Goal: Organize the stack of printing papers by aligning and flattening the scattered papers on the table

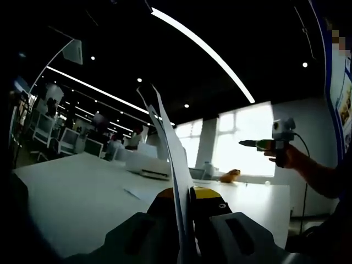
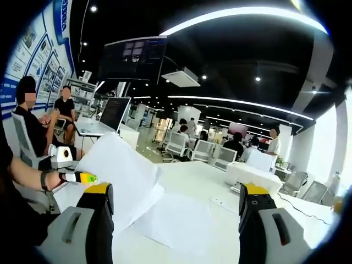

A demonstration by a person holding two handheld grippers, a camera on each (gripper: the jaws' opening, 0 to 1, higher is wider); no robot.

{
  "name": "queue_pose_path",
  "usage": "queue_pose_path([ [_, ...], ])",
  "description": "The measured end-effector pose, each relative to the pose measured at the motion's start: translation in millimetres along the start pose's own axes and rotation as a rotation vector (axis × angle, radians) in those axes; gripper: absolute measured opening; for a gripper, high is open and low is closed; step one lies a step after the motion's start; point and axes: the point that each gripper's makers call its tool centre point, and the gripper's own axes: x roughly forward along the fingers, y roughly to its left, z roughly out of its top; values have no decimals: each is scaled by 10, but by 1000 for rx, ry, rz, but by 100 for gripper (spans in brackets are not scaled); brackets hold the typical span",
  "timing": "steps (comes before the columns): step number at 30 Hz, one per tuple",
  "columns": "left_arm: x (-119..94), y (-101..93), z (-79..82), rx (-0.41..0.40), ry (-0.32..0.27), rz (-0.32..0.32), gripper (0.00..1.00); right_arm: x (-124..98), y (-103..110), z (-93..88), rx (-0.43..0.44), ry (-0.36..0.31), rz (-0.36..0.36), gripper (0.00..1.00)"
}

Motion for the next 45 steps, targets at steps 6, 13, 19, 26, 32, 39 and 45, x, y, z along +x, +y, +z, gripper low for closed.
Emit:
queue_pose_path([
  [6, -4, 4, 8, -1, -3, 0, 7, 13, 13, -30, 3, 6, 2, 90],
  [13, -6, 11, 10, 0, -3, 0, 7, 20, 6, -76, 10, 13, 0, 90],
  [19, -6, 11, 8, 1, -2, 0, 7, 23, -2, -105, 11, 19, -1, 90],
  [26, -7, 10, 9, 1, -3, 1, 7, 23, -19, -109, 11, 20, -4, 90],
  [32, -9, 11, 13, 1, -5, 2, 7, 22, -33, -149, 17, 26, -8, 90],
  [39, -12, 21, 15, 20, -7, 11, 7, 32, -39, -169, 22, 29, -9, 90],
  [45, -46, 89, 83, 13, -47, 52, 7, 45, -33, -171, 25, 29, -9, 90],
])
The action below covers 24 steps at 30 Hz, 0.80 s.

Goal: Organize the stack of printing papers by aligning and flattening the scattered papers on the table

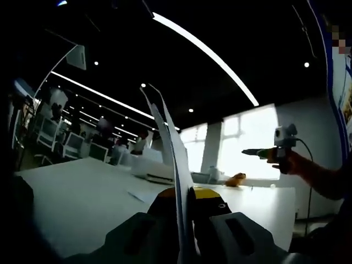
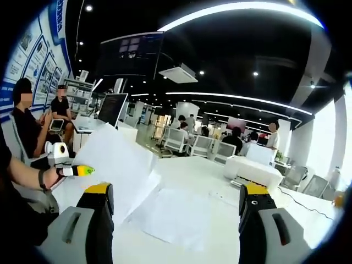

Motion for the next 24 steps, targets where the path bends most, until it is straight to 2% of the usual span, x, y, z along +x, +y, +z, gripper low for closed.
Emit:
queue_pose_path([
  [7, -11, 31, 21, 5, -13, 22, 7, 14, 8, -5, 3, 0, 3, 90],
  [24, -14, 33, 22, 0, -13, 20, 7, 27, -1, -56, 11, 12, 2, 90],
])
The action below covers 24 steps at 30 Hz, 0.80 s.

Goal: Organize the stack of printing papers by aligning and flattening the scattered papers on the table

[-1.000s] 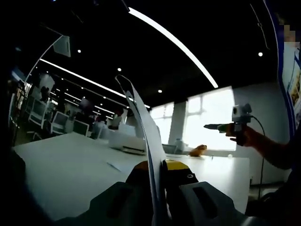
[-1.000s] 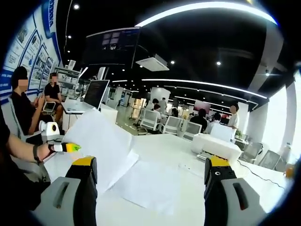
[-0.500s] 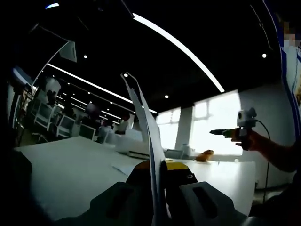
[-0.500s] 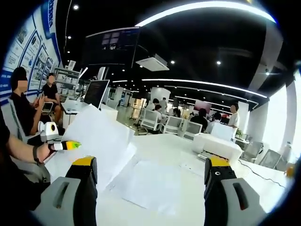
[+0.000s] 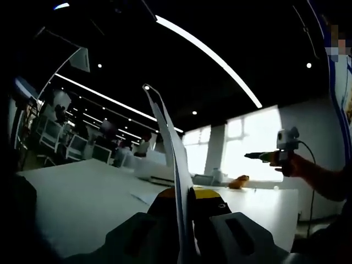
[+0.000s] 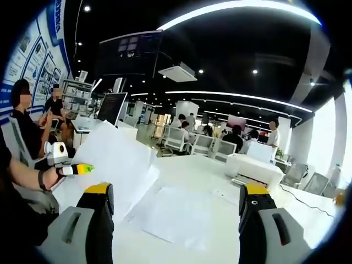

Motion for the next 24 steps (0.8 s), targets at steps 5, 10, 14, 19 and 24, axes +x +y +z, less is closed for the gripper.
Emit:
queue_pose_path([
  [5, 6, -2, -7, 3, 4, 0, 7, 28, -29, 5, 7, -6, 0, 90],
  [10, 11, -14, -13, 21, 5, -3, 7, 76, -55, -13, 13, -5, 3, 90],
  [14, 29, 4, -41, 12, 21, 2, 7, 89, -59, -28, 22, -10, 6, 90],
  [19, 40, -22, -55, 25, 27, -7, 7, 76, -83, -52, 16, -3, 1, 90],
  [24, 50, -42, -82, 19, 42, -20, 7, 81, -120, -46, 36, -14, -2, 90],
])
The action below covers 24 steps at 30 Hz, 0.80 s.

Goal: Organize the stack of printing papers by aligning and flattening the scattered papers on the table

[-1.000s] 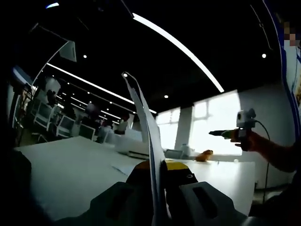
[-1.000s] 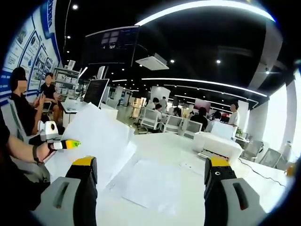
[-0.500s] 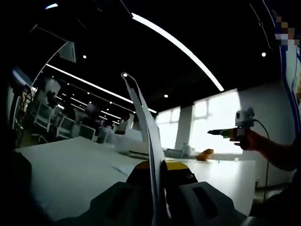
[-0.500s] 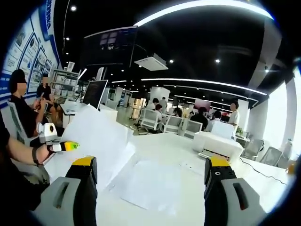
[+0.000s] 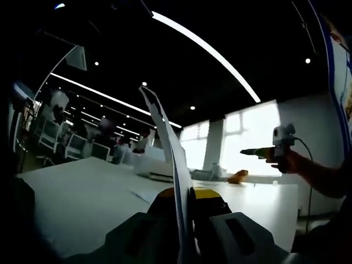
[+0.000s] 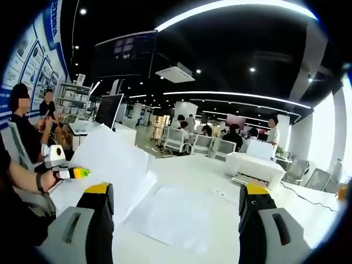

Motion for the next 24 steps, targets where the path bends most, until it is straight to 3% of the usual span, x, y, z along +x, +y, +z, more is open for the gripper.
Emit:
queue_pose_path([
  [11, -9, -19, 18, -15, -9, -8, 7, 42, 5, 1, 19, -6, 4, 90],
  [24, 0, -21, 13, -11, -8, -11, 7, 43, 14, -118, 27, 17, 4, 90],
])
